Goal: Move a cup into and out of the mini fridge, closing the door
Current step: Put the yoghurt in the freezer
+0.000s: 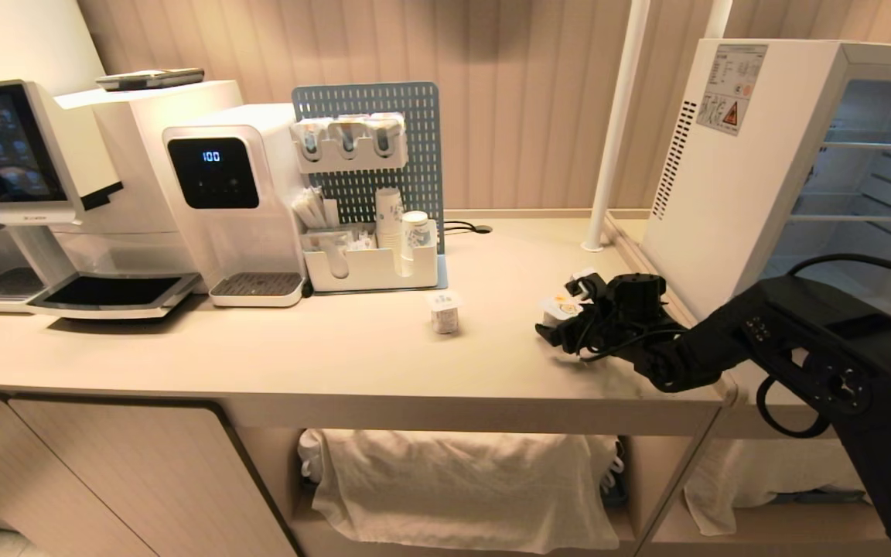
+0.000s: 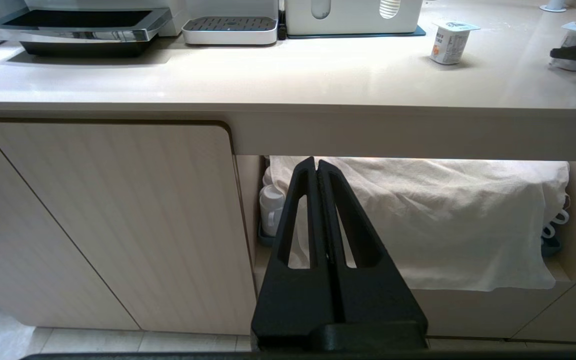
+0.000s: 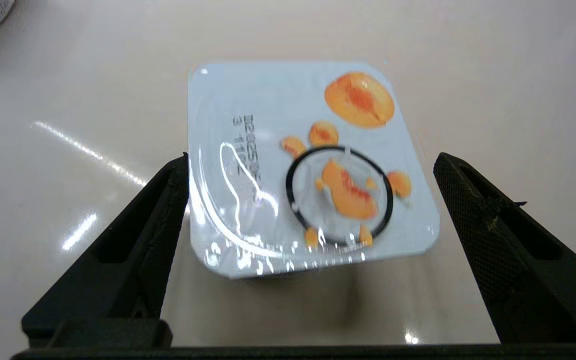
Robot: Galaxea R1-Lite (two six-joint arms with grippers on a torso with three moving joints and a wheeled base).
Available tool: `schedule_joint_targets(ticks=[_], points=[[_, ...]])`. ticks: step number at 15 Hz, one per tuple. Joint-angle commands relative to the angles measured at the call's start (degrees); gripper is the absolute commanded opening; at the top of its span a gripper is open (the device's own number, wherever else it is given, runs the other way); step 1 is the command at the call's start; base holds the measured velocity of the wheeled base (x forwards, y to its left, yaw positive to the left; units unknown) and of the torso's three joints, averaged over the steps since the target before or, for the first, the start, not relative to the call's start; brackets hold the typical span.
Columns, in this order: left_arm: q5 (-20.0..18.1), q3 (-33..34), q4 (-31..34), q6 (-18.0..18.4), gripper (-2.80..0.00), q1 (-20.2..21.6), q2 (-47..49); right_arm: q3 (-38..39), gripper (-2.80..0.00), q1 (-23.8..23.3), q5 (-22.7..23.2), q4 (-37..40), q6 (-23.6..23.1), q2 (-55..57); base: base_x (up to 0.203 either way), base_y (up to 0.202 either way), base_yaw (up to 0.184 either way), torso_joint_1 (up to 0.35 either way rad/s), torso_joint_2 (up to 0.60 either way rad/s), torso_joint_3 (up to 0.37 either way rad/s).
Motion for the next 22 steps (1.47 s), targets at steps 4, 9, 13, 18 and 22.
schedule_joint_targets(ticks=[4, 9, 13, 18, 22], points=[[0.0, -0.1, -0.1, -0.1, -2.8, 0.0, 0.0, -3.6, -2.8, 0.1, -0.5, 2.3, -0.2, 1.3, 0.0, 0.0, 0.0, 0.0, 0.0, 0.0], [0.0, 0.0, -0.1, -0.1, -2.8, 0.0, 0.0, 1.0, -2.8, 0.0, -0.5, 1.1, 0.0, -1.4, 0.0, 0.0, 0.0, 0.0, 0.0, 0.0], [0.0, 0.0, 0.0, -0.1, -2.8, 0.0, 0.0, 13.5, -2.8, 0.0, -0.6, -1.8, 0.1, -13.6, 0.0, 0.0, 0.0, 0.0, 0.0, 0.0], [0.1, 0.0, -0.1, -0.2, -2.8, 0.0, 0.0, 31.2, -2.8, -0.1, -3.2, -3.1, 0.5, -37.8, 0.0, 0.0, 0.0, 0.0, 0.0, 0.0], [0.0, 0.0, -0.1, -0.2, -2.8, 0.0, 0.1, 46.4, -2.8, -0.3, -4.5, -1.4, 2.6, -62.2, 0.0, 0.0, 0.0, 0.0, 0.0, 0.0]])
